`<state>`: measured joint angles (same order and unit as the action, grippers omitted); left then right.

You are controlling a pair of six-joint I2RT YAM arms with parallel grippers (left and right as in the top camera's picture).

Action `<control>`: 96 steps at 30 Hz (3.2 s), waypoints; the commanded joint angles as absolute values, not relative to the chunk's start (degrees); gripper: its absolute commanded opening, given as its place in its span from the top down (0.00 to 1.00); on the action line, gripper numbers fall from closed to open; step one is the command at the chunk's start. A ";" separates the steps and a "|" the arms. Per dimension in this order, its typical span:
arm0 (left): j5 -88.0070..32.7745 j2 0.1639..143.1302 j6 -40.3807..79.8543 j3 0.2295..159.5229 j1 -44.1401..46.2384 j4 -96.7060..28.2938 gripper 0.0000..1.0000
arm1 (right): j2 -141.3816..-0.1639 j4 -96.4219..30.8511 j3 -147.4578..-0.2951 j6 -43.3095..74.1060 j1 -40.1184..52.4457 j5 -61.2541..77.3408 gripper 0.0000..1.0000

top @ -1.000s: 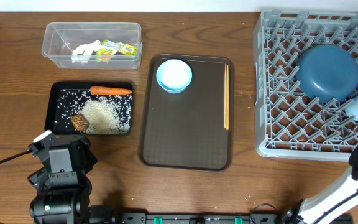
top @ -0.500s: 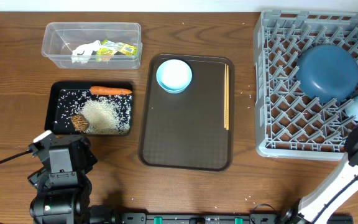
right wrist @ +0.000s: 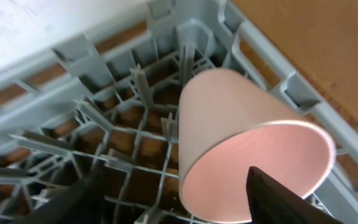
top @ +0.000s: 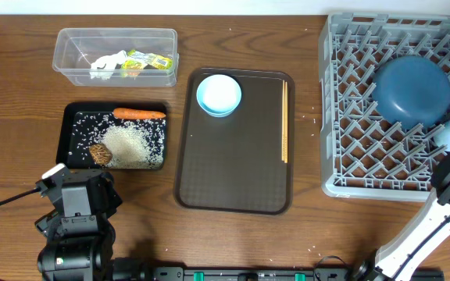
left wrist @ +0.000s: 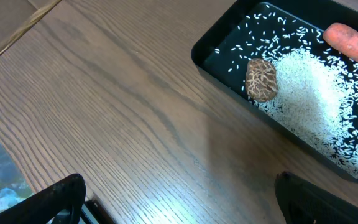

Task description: Sort waste into correct bins and load items into the dishwasher rack

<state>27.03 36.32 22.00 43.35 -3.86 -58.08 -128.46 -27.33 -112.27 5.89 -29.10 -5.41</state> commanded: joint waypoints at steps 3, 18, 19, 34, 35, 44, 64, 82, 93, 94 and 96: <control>27.92 36.34 21.23 43.03 -3.79 -58.17 0.02 | -131.52 -27.38 -112.40 6.44 -28.58 -8.62 0.56; 27.90 36.34 21.23 43.03 -3.79 -58.17 0.02 | -131.48 -27.11 -112.46 9.04 -28.58 -8.91 0.99; 27.92 36.34 21.23 43.03 -3.79 -58.19 0.02 | -131.46 -27.22 -112.49 9.04 -28.58 -8.91 0.99; 27.90 36.34 21.23 43.03 -3.79 -58.19 0.02 | -121.30 -27.51 -112.51 11.33 -29.08 12.62 0.99; 27.90 36.34 21.23 43.03 -3.79 -58.17 0.02 | -120.70 -27.40 -112.51 11.35 -29.12 16.08 0.99; 27.90 36.34 21.23 43.03 -3.79 -58.17 0.02 | -119.26 -29.56 -112.49 13.45 -29.41 31.40 0.99; 27.92 36.34 21.23 43.03 -3.79 -58.19 0.02 | -124.99 -25.85 -108.73 12.21 -35.16 49.15 0.99; 27.90 36.34 21.23 43.03 -3.79 -58.19 0.02 | -138.47 -10.72 -108.73 22.26 -37.12 64.29 0.99; 27.90 36.34 21.23 43.03 -3.79 -58.19 0.02 | -138.65 -11.11 -108.73 25.10 -38.52 63.26 0.99; 27.90 36.34 21.23 43.03 -3.79 -58.19 0.02 | -138.63 -11.11 -108.73 25.76 -38.85 63.57 0.99; 27.90 36.34 21.23 43.03 -3.79 -58.19 0.02 | -138.43 -11.11 -108.73 26.37 -39.55 64.69 0.99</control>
